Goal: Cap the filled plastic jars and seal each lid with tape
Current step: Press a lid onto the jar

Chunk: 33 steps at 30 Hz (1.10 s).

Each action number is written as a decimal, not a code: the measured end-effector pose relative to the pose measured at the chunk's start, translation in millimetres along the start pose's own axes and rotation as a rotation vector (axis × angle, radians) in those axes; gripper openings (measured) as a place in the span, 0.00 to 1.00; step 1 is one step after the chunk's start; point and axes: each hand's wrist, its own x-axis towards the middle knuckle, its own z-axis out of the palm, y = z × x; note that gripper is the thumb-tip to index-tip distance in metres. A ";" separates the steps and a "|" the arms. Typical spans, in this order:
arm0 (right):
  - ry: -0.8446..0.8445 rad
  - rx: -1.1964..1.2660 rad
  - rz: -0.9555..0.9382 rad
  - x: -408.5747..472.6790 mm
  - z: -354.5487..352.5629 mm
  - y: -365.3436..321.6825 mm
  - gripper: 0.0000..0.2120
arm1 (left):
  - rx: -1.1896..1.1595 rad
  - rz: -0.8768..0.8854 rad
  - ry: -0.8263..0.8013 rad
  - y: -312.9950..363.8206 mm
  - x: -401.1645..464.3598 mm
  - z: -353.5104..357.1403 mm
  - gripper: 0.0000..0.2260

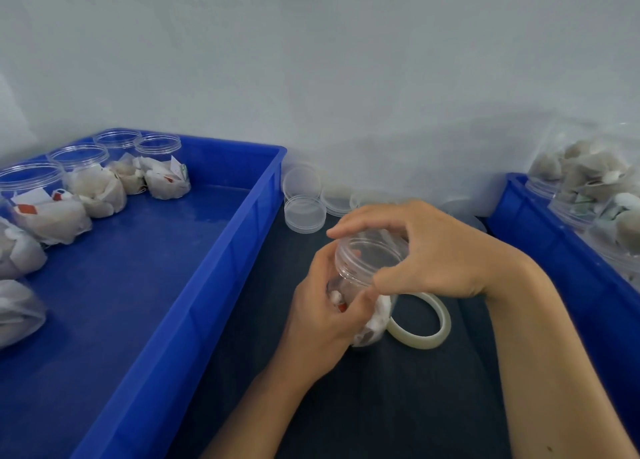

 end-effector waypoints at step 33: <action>-0.072 0.160 -0.004 17.6 18.7 10.2 0.17 | -0.031 0.018 0.010 -0.8 -0.3 -0.2 0.16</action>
